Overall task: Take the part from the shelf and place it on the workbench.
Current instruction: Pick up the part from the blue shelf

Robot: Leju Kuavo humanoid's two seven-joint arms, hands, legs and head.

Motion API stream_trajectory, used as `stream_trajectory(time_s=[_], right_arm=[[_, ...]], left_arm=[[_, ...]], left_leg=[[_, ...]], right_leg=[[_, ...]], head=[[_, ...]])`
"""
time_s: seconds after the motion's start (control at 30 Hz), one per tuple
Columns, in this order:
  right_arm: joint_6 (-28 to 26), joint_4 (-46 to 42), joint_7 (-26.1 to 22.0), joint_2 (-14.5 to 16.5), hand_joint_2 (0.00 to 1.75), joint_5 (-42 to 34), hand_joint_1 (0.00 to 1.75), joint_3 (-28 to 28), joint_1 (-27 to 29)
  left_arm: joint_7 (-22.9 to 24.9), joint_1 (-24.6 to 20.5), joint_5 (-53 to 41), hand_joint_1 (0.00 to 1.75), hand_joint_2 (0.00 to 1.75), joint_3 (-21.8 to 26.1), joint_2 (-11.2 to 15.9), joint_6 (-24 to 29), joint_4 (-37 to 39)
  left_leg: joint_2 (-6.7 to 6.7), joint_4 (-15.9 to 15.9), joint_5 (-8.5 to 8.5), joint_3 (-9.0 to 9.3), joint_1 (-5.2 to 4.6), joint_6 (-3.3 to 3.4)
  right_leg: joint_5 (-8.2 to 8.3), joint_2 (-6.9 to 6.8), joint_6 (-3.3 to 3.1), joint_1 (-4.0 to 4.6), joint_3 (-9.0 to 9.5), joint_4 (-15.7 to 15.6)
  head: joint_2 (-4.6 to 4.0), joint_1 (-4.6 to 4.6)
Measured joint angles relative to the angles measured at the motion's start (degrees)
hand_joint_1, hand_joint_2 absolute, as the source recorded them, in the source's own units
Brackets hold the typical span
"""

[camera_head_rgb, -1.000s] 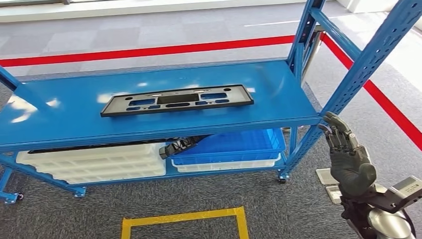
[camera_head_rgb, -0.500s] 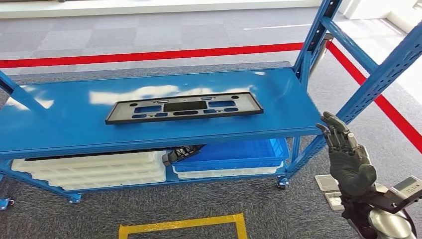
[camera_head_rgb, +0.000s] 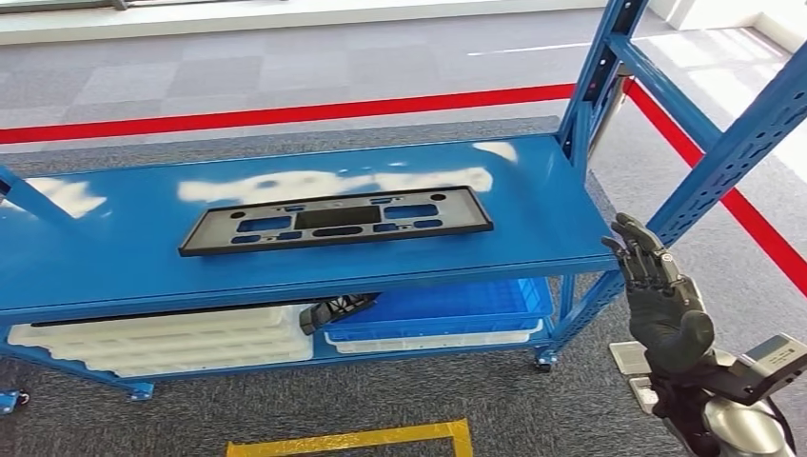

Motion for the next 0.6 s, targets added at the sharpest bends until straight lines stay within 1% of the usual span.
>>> stream_trajectory(time_s=[0.03, 0.07, 0.1, 0.13, 0.17, 0.2, 0.23, 0.27, 0.3, 0.37, 0.43, 0.47, 0.5, 0.57, 0.6], right_arm=[[-0.01, -0.01, 0.02, -0.01, 0.00, 0.02, 0.00, 0.03, -0.01], [-0.03, -0.01, 0.03, -0.01, 0.00, 0.04, 0.00, 0.04, 0.01], [-0.05, -0.01, 0.05, -0.02, 0.00, 0.06, 0.00, 0.07, 0.03], [-0.08, -0.01, 0.06, -0.02, 0.00, 0.08, 0.00, 0.11, 0.04], [-0.10, -0.01, 0.07, -0.02, 0.00, 0.09, 0.00, 0.15, 0.04], [-0.13, -0.01, 0.08, -0.02, 0.00, 0.11, 0.00, 0.20, 0.01], [-0.17, -0.01, 0.11, -0.02, 0.00, 0.12, 0.00, 0.24, -0.02], [-0.21, -0.01, 0.16, -0.03, 0.00, 0.13, 0.00, 0.28, -0.05], [-0.28, -0.01, 0.21, -0.03, 0.00, 0.14, 0.00, 0.33, -0.07], [-0.40, -0.03, 0.28, -0.04, 0.00, 0.20, 0.00, 0.45, -0.07], [-0.65, -0.13, 0.31, -0.12, 0.00, 0.46, 0.00, 0.54, -0.11], [-0.91, -0.17, 0.37, -0.22, 0.00, 0.67, 0.00, 0.55, -0.16], [-1.29, -0.20, 0.51, -0.35, 0.00, 0.93, 0.00, 0.54, -0.19], [-2.08, -0.20, 0.98, -0.61, 0.00, 1.48, 0.00, 0.56, -0.14], [-2.41, -0.19, 1.25, -0.72, 0.00, 1.74, 0.00, 0.58, -0.08]], left_arm=[[0.00, 0.02, -0.02, 0.00, 0.00, 0.00, 0.00, 0.00, 0.00], [0.00, 0.09, -0.02, 0.00, 0.00, 0.00, 0.01, 0.00, 0.00], [0.00, 0.18, -0.03, 0.00, 0.00, 0.00, 0.01, -0.01, 0.00], [0.01, 0.27, -0.05, 0.00, 0.00, 0.00, 0.00, -0.03, 0.00], [0.01, 0.33, -0.08, 0.00, 0.00, 0.00, 0.00, -0.07, 0.00], [0.02, 0.36, -0.11, 0.00, 0.00, 0.00, 0.00, -0.10, 0.00], [0.02, 0.34, -0.16, 0.00, 0.00, 0.00, 0.01, -0.13, 0.00], [0.02, 0.32, -0.20, 0.00, 0.00, 0.00, 0.02, -0.15, 0.00], [0.02, 0.28, -0.23, 0.00, 0.00, 0.00, 0.03, -0.15, 0.00], [0.02, 0.25, -0.26, 0.00, 0.00, 0.00, 0.04, -0.14, 0.00], [-0.02, 0.29, -0.26, 0.00, 0.00, 0.00, 0.02, -0.15, 0.00], [-0.05, 0.29, -0.26, 0.00, 0.00, 0.00, -0.01, -0.15, 0.00], [-0.08, 0.28, -0.26, 0.00, 0.00, 0.00, -0.03, -0.15, 0.00], [-0.13, 0.24, -0.25, 0.00, 0.00, 0.00, -0.04, -0.15, 0.00], [-0.13, 0.25, -0.23, 0.00, 0.00, 0.00, -0.04, -0.15, 0.00]], left_leg=[[0.00, 3.94, -1.47, -2.24, 0.19, -0.31], [0.01, 7.51, -2.41, -4.47, 0.34, -0.51], [0.01, 9.70, -2.41, -6.11, 0.42, -0.58], [0.01, 9.79, -1.21, -6.75, 0.46, -0.54], [0.01, 7.68, 1.04, -6.35, 0.44, -0.36], [0.01, 4.12, 3.79, -5.27, 0.37, -0.03], [0.01, 0.91, 5.80, -4.11, 0.21, 0.35], [0.02, -1.72, 7.04, -3.12, -0.02, 0.76], [0.03, -3.24, 7.30, -2.56, -0.26, 1.16], [0.03, -4.21, 6.62, -2.18, -0.59, 1.71], [0.07, -5.39, 6.63, -1.43, -0.33, 2.07], [0.10, -6.03, 6.71, -0.87, -0.15, 2.27], [0.14, -6.46, 6.70, -0.36, 0.01, 2.50], [0.16, -6.62, 6.31, 0.29, -0.01, 2.82], [0.16, -6.61, 6.03, 0.58, -0.03, 2.87]], right_leg=[[-0.23, -0.08, -0.14, -0.01, 0.17, 0.00], [-0.47, -0.11, -0.18, -0.01, 0.37, 0.00], [-0.74, -0.10, -0.16, -0.01, 0.65, 0.00], [-1.04, -0.06, -0.12, -0.01, 1.06, 0.00], [-1.36, -0.03, -0.05, 0.00, 1.58, 0.00], [-1.72, -0.01, 0.05, 0.02, 2.15, -0.01], [-2.03, -0.02, 0.18, 0.06, 2.61, -0.06], [-2.29, 0.01, 0.39, 0.07, 2.90, -0.12], [-2.45, 0.04, 0.66, 0.04, 2.96, -0.18], [-2.54, 0.10, 1.35, -0.08, 2.93, -0.54], [-2.95, 0.06, 1.91, -0.13, 3.12, -0.33], [-3.73, 0.07, 2.09, -0.08, 2.67, 1.00], [-4.97, 0.09, 2.20, -0.08, 1.45, 3.58], [-7.56, 0.12, 2.43, -0.04, -2.68, 10.66], [-7.85, 0.11, 2.56, -0.04, -4.48, 13.19]], head=[[0.00, 0.01], [0.00, 0.00], [0.00, 0.00], [0.00, 0.00], [0.00, 0.00], [0.00, 0.00], [0.00, 0.00], [0.00, 0.00], [0.00, 0.00], [0.00, 0.01], [0.00, 0.02], [0.00, 0.03], [0.00, 0.04], [0.00, 0.05], [0.00, 0.05]])
